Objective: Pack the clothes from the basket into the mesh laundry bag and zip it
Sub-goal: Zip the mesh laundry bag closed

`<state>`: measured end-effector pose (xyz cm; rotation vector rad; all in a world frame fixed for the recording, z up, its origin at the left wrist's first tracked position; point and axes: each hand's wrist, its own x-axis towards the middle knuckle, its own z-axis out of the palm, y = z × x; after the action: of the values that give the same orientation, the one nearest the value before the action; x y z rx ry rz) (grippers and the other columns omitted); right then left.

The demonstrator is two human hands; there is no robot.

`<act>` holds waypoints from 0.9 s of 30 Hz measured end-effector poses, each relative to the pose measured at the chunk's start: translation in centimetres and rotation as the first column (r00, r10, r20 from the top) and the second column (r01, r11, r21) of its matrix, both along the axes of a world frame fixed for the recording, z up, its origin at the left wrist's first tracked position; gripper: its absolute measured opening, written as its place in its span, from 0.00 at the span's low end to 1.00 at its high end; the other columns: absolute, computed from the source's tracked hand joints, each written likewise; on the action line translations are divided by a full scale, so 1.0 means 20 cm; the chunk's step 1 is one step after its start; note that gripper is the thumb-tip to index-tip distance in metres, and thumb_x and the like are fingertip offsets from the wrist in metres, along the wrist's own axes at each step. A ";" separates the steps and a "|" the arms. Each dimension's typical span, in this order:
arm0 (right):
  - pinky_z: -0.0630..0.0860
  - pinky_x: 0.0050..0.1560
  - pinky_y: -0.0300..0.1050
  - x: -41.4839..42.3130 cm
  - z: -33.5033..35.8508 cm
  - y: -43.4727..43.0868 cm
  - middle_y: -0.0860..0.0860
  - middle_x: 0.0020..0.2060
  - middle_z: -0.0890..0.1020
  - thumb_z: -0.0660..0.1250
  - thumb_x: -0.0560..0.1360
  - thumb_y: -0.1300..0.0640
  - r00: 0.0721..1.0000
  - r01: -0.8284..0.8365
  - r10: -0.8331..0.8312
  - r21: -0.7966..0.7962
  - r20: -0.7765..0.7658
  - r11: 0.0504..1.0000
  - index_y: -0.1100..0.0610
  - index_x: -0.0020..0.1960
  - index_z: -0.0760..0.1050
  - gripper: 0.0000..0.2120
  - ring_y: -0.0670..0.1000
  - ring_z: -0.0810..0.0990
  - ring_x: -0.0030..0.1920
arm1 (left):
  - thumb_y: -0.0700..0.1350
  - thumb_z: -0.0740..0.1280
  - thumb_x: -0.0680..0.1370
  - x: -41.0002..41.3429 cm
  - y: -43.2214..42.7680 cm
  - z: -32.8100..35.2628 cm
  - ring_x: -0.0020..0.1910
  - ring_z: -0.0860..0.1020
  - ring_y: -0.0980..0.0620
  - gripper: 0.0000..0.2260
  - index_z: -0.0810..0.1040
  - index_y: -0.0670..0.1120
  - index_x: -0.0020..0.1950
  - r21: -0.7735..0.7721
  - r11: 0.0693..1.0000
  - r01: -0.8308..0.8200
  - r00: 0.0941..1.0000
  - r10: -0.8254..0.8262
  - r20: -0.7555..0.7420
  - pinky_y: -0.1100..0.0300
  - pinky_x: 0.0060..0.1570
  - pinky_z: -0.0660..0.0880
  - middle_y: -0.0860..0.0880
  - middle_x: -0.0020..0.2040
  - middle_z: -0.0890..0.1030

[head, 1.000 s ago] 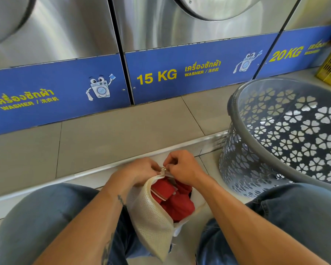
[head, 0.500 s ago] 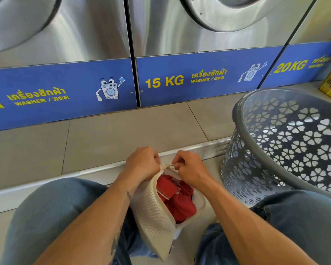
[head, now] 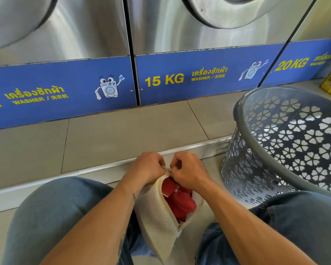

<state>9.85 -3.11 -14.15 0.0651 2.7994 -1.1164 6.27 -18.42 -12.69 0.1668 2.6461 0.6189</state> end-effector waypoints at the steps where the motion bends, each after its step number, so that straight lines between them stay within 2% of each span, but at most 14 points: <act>1: 0.72 0.31 0.35 0.00 -0.01 0.01 0.45 0.33 0.82 0.67 0.69 0.63 1.000 0.020 -0.020 -0.005 0.012 1.000 0.54 0.39 0.81 0.06 0.44 0.80 0.34 | 0.48 0.66 0.73 0.00 -0.01 0.00 0.51 0.81 0.45 0.10 0.85 0.53 0.50 -0.034 0.998 -0.043 0.997 0.041 -0.071 0.54 0.50 0.77 0.49 0.54 0.83; 3: 0.74 0.32 0.36 0.00 -0.02 0.03 0.46 0.34 0.83 0.68 0.70 0.62 0.996 0.065 -0.062 -0.041 0.059 0.997 0.54 0.38 0.80 0.05 0.46 0.81 0.35 | 0.45 0.63 0.75 -0.02 -0.06 -0.02 0.52 0.80 0.43 0.12 0.85 0.52 0.52 -0.069 0.989 -0.134 0.980 0.122 -0.156 0.53 0.50 0.77 0.47 0.54 0.83; 7: 0.78 0.34 0.38 0.02 -0.01 0.08 0.47 0.34 0.84 0.68 0.69 0.63 0.987 0.063 -0.054 -0.059 0.150 0.996 0.54 0.37 0.81 0.06 0.45 0.83 0.36 | 0.45 0.65 0.75 -0.07 -0.17 -0.07 0.44 0.79 0.44 0.10 0.85 0.50 0.49 -0.130 0.950 -0.285 0.948 0.259 -0.184 0.54 0.46 0.76 0.47 0.49 0.84; 10: 0.78 0.35 0.41 0.04 0.00 0.09 0.47 0.34 0.84 0.66 0.68 0.65 0.976 0.066 -0.045 -0.093 0.215 0.993 0.56 0.37 0.81 0.07 0.46 0.82 0.36 | 0.46 0.67 0.75 -0.07 -0.21 -0.09 0.49 0.79 0.43 0.09 0.85 0.51 0.51 -0.213 0.917 -0.337 0.935 0.300 -0.189 0.48 0.54 0.75 0.48 0.52 0.82; 12: 0.77 0.37 0.44 0.04 0.01 0.11 0.47 0.33 0.82 0.66 0.67 0.63 0.963 0.105 -0.063 -0.147 0.262 0.984 0.55 0.35 0.79 0.06 0.48 0.80 0.36 | 0.44 0.65 0.76 -0.05 -0.18 -0.07 0.54 0.77 0.44 0.10 0.83 0.52 0.53 -0.295 0.920 -0.260 0.940 0.171 -0.295 0.47 0.56 0.71 0.49 0.54 0.79; 14: 0.75 0.37 0.45 0.04 0.01 0.11 0.49 0.31 0.79 0.66 0.67 0.62 0.948 0.168 -0.095 -0.221 0.304 0.961 0.55 0.34 0.76 0.05 0.50 0.77 0.34 | 0.42 0.62 0.76 -0.02 -0.10 -0.03 0.56 0.74 0.46 0.13 0.81 0.53 0.56 -0.270 0.961 -0.055 0.920 -0.057 -0.388 0.48 0.58 0.68 0.50 0.56 0.77; 16: 0.73 0.35 0.45 0.05 0.02 0.11 0.50 0.30 0.76 0.66 0.69 0.63 0.934 0.224 -0.129 -0.262 0.334 0.939 0.56 0.34 0.73 0.06 0.51 0.75 0.32 | 0.42 0.61 0.76 0.06 0.01 0.00 0.60 0.75 0.48 0.16 0.80 0.53 0.60 -0.143 0.968 0.206 0.922 -0.241 -0.302 0.49 0.61 0.70 0.52 0.59 0.78; 18: 0.72 0.34 0.45 0.07 0.01 0.11 0.51 0.31 0.76 0.66 0.69 0.62 0.929 0.218 -0.122 -0.250 0.349 0.943 0.56 0.35 0.72 0.06 0.51 0.75 0.33 | 0.45 0.61 0.77 0.13 0.08 -0.03 0.59 0.77 0.48 0.16 0.81 0.54 0.60 -0.080 0.949 0.304 0.947 -0.311 -0.086 0.49 0.62 0.74 0.51 0.60 0.80; 20: 0.71 0.35 0.45 0.10 0.00 0.09 0.51 0.31 0.74 0.65 0.68 0.62 0.928 0.179 -0.091 -0.218 0.362 0.959 0.56 0.34 0.71 0.05 0.51 0.73 0.34 | 0.46 0.62 0.77 0.12 0.08 -0.07 0.55 0.79 0.49 0.12 0.83 0.54 0.56 -0.094 0.964 0.250 0.967 -0.253 -0.018 0.50 0.59 0.76 0.51 0.58 0.81; 23: 0.67 0.34 0.45 0.13 -0.04 0.08 0.50 0.29 0.71 0.65 0.67 0.62 0.927 0.167 -0.083 -0.205 0.365 0.964 0.54 0.33 0.68 0.08 0.51 0.69 0.32 | 0.44 0.64 0.77 0.07 0.02 -0.09 0.54 0.79 0.46 0.09 0.84 0.51 0.50 -0.066 0.994 0.083 0.993 -0.088 -0.074 0.50 0.58 0.76 0.47 0.56 0.82; 27: 0.68 0.32 0.45 0.15 -0.05 0.07 0.55 0.31 0.73 0.63 0.68 0.65 0.885 0.194 -0.040 -0.288 0.465 0.938 0.56 0.35 0.70 0.06 0.52 0.71 0.30 | 0.42 0.65 0.76 0.03 -0.09 -0.13 0.50 0.79 0.44 0.08 0.84 0.50 0.47 -0.072 0.995 -0.064 0.985 0.051 -0.167 0.52 0.52 0.77 0.46 0.52 0.82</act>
<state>12.93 -1.71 -15.07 0.4140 2.1955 -1.3719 6.89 -20.21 -15.25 0.1238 2.8383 0.5420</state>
